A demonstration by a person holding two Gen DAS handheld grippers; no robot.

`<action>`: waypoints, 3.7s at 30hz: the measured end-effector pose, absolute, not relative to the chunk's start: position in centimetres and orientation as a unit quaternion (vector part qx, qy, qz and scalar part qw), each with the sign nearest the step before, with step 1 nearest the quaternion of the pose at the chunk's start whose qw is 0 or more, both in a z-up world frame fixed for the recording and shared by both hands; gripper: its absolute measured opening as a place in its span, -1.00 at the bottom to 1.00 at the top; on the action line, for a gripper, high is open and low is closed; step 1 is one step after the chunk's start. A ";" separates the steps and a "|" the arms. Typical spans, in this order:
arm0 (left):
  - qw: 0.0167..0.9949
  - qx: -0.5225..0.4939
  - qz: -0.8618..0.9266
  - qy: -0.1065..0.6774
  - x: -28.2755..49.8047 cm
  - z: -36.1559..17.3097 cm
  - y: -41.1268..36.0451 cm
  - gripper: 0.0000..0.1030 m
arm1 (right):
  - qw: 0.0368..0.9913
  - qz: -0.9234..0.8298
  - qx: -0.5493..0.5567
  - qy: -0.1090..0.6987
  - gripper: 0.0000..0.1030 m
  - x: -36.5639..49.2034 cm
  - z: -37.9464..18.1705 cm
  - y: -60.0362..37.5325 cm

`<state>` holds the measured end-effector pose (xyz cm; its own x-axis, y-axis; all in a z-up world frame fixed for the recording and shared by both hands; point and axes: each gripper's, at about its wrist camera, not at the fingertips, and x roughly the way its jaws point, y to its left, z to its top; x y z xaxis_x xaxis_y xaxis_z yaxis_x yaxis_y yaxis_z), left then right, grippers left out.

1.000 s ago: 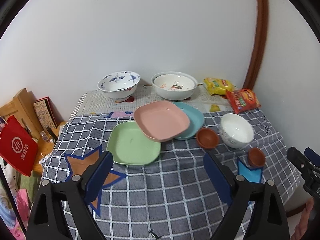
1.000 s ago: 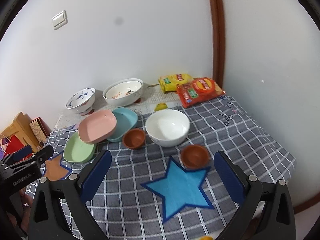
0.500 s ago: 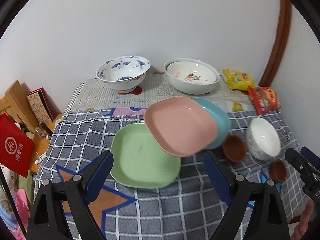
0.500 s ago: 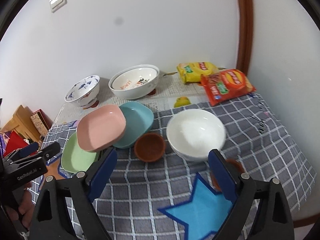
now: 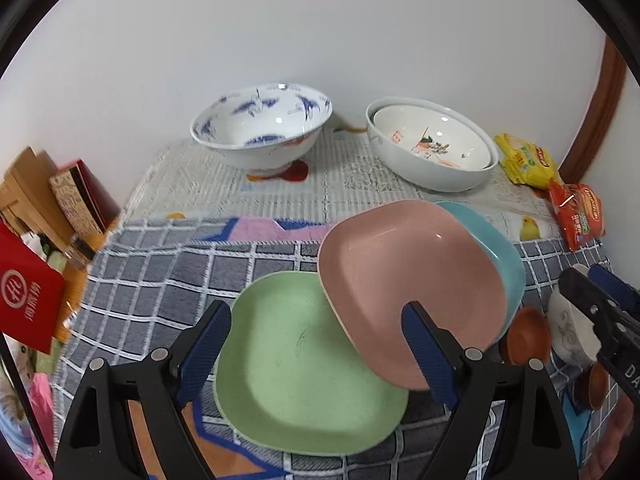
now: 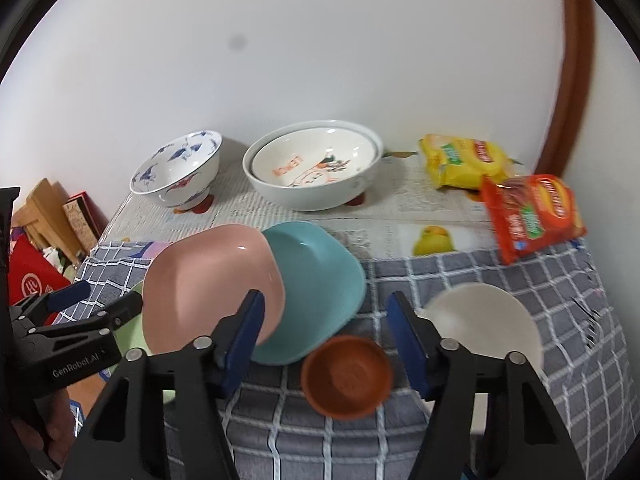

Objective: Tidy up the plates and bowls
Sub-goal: 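Move both grippers forward toward the rim of the pink square plate, then close both grippers on the rim of the pink square plate, then lift the pink plate with both grippers and lower it onto the green plate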

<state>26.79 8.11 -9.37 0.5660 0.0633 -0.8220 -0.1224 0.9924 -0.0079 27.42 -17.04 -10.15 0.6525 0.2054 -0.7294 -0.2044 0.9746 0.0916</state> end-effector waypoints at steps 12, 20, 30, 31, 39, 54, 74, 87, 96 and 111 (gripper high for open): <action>0.878 -0.049 0.044 0.473 29.8 -11.5 8.0 0.41 | 0.894 0.147 -0.024 0.423 0.05 31.3 -13.5 -14.3; 0.873 -0.037 0.037 0.485 30.7 -12.8 7.3 0.11 | 0.883 0.156 -0.032 0.442 -0.14 32.7 -15.2 -13.1; 0.868 -0.054 0.023 0.492 30.8 -13.6 7.5 -0.65 | 0.864 0.177 -0.024 0.470 -0.79 32.9 -16.9 -12.3; 0.868 -0.056 0.023 0.492 30.7 -13.5 7.7 -0.69 | 0.866 0.169 -0.027 0.469 -0.79 32.8 -16.9 -12.4; 0.871 -0.070 0.012 0.486 29.7 -12.3 8.0 -0.73 | 0.871 0.158 -0.010 0.465 -0.82 31.2 -15.9 -13.0; 0.888 -0.068 -0.005 0.455 26.1 -8.0 7.6 -0.75 | 0.885 0.149 0.008 0.440 -0.83 26.5 -11.7 -14.1; 0.898 -0.063 -0.018 0.436 22.0 -4.9 7.9 -0.75 | 0.896 0.134 0.039 0.423 -0.83 21.7 -8.2 -14.6; 0.893 -0.071 0.011 0.445 19.8 -5.6 10.5 -0.75 | 0.887 0.158 0.037 0.432 -0.83 20.0 -8.8 -12.2; 0.876 -0.080 0.038 0.474 18.6 -8.6 13.5 -0.74 | 0.870 0.178 0.021 0.459 -0.83 19.1 -11.4 -8.9; 0.860 -0.081 0.039 0.502 20.2 -11.8 15.9 -0.74 | 0.851 0.177 0.008 0.494 -0.80 20.5 -14.9 -6.0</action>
